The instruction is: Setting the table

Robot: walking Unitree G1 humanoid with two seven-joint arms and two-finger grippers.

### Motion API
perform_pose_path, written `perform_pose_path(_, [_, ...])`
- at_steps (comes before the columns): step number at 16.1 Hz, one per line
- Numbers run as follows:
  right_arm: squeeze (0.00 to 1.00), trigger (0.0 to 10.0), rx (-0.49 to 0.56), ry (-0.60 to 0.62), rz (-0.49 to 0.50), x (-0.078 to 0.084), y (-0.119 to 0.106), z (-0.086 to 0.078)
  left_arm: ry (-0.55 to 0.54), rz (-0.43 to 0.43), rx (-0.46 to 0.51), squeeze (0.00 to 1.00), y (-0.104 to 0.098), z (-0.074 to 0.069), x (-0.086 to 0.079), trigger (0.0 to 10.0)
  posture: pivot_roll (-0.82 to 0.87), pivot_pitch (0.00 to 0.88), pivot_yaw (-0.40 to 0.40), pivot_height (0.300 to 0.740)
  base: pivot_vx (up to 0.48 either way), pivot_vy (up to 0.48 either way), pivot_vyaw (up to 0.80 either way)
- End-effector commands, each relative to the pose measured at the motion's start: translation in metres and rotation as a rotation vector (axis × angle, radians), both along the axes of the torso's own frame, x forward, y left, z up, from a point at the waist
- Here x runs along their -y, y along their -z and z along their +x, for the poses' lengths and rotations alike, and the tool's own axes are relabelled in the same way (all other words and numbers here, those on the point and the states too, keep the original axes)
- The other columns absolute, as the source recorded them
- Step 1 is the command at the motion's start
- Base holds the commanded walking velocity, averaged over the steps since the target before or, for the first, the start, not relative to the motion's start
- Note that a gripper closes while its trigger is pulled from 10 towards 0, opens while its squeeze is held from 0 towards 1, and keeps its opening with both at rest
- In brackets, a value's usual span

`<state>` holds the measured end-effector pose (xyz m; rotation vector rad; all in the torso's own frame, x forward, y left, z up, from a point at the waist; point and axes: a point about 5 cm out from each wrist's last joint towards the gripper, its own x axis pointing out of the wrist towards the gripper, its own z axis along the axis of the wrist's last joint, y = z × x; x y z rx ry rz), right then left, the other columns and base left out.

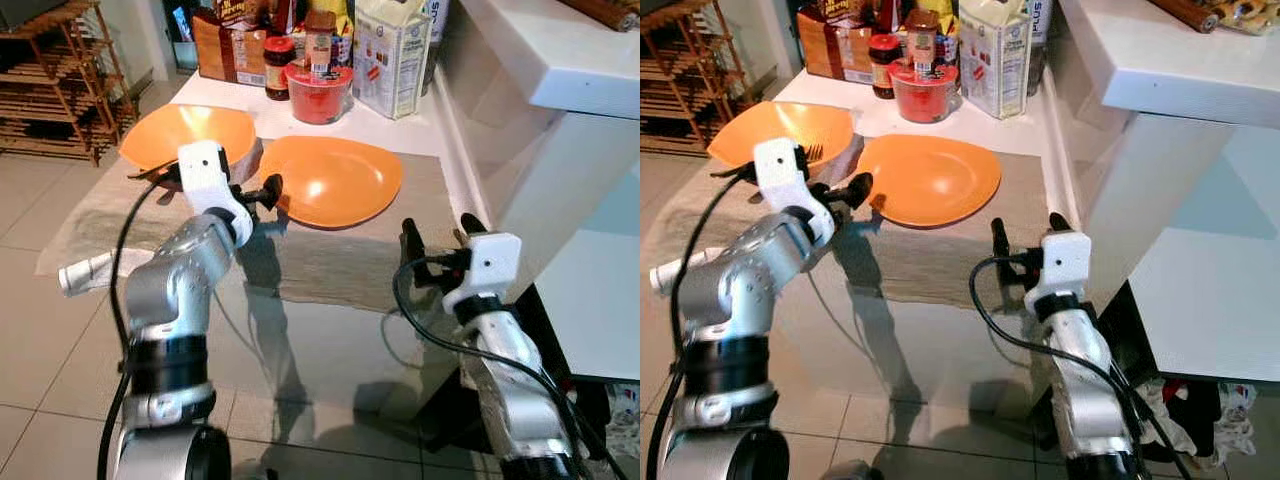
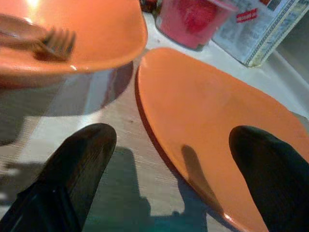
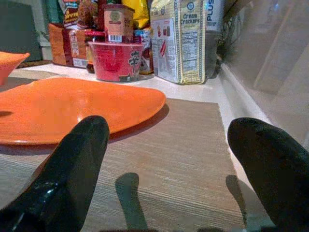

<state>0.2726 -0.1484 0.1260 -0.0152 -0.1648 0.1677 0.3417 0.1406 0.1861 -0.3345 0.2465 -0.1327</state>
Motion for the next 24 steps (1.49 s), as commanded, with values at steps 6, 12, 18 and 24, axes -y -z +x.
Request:
perform_pose_path(6, [0.00, 10.0, 0.011, -0.011, -0.022, 0.014, -0.015, -0.020, -0.015, 0.028, -0.026, 0.00, 0.008, 0.022, 0.002, 10.0, -0.04, 0.000, -0.047, 0.740, 0.000, 0.000, 0.00])
perform_pose_path(12, [0.00, 10.0, -0.076, 0.037, -0.086, 0.040, -0.016, -0.051, -0.070, 0.046, -0.032, 0.00, 0.017, 0.034, -0.003, 10.0, -0.14, 0.000, -0.072, 0.740, 0.000, 0.000, 0.00])
perform_pose_path(18, [0.00, 10.0, -0.116, 0.026, -0.090, 0.040, -0.015, -0.055, -0.058, -0.098, -0.028, 0.00, 0.015, 0.038, 0.000, 10.0, -0.13, 0.000, -0.087, 0.740, 0.000, 0.000, 0.00])
perform_pose_path(24, [0.00, 10.0, -0.132, 0.012, -0.089, 0.038, -0.013, -0.054, -0.059, -0.013, -0.054, 0.00, 0.023, 0.037, -0.007, 10.0, -0.12, 0.000, -0.095, 0.740, 0.000, 0.000, 0.00])
